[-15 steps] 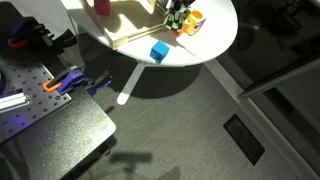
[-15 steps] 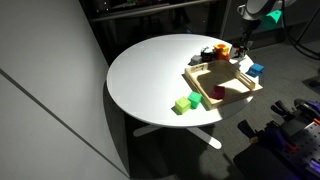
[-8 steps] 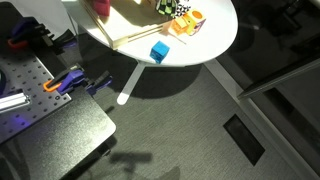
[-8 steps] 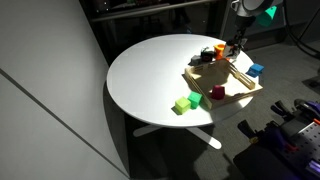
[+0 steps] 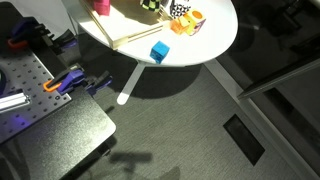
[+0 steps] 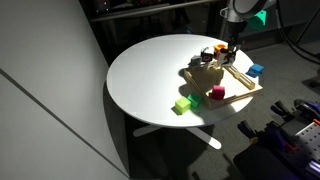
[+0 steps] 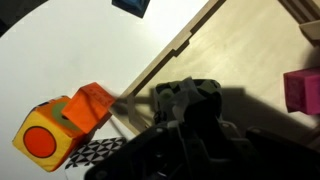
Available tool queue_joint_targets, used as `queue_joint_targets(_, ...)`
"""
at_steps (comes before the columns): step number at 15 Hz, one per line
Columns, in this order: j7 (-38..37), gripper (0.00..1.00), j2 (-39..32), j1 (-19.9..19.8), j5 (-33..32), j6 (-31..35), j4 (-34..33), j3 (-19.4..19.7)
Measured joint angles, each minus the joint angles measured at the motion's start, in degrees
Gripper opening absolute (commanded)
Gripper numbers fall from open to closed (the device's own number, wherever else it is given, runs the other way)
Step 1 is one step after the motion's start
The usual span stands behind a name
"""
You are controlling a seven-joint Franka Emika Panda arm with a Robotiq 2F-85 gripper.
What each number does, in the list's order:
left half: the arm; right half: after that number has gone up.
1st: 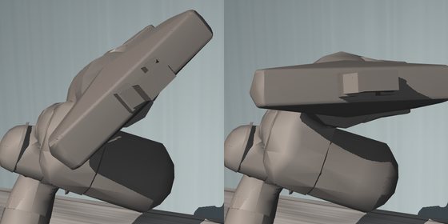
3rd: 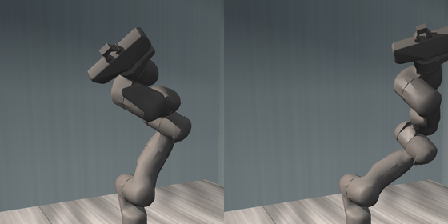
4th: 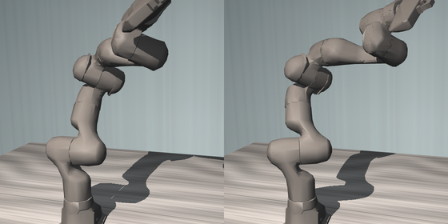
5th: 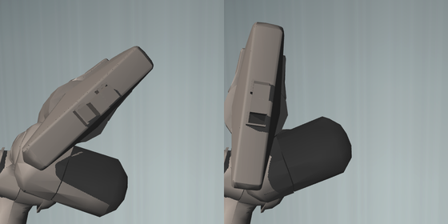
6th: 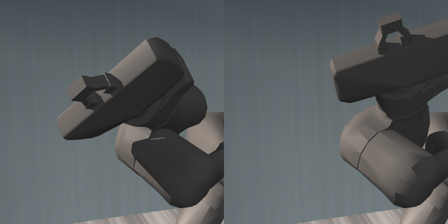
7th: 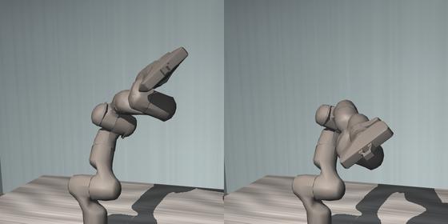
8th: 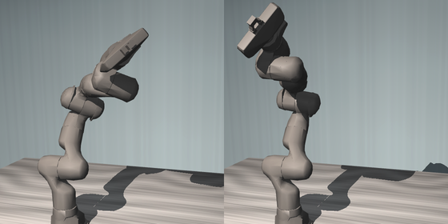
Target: Pick up the block with a letter on top and put it in the wooden tray
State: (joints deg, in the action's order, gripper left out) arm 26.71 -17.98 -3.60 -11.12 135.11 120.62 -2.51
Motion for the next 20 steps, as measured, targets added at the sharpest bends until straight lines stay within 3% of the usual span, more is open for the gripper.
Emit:
queue_joint_targets(7, -0.4, 0.99, 1.7, 1.5, 0.3, -7.6, -0.4, -1.1)
queue_joint_targets(11, -3.3, 1.00, 3.8, 2.1, 2.1, -9.6, -0.5, -1.1)
queue_joint_targets(20, -18.5, 1.00, 4.5, 3.9, 6.3, -11.2, -1.9, -1.1)
